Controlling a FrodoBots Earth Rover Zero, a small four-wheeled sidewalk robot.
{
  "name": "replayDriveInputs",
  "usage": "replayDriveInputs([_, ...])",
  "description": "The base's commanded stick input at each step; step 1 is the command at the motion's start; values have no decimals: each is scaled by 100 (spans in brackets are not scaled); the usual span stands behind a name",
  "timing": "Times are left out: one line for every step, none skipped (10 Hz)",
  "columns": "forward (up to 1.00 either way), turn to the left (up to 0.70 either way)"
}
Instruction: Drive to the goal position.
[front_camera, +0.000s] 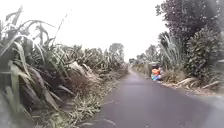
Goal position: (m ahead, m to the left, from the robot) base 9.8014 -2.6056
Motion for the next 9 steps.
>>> replayDriveInputs([70, -5])
replayDriveInputs([70, 0])
replayDriveInputs([70, 0])
replayDriveInputs([70, 0])
replayDriveInputs([70, 0])
replayDriveInputs([70, 0])
replayDriveInputs([70, 0])
replayDriveInputs([70, 0])
replayDriveInputs([70, 0])
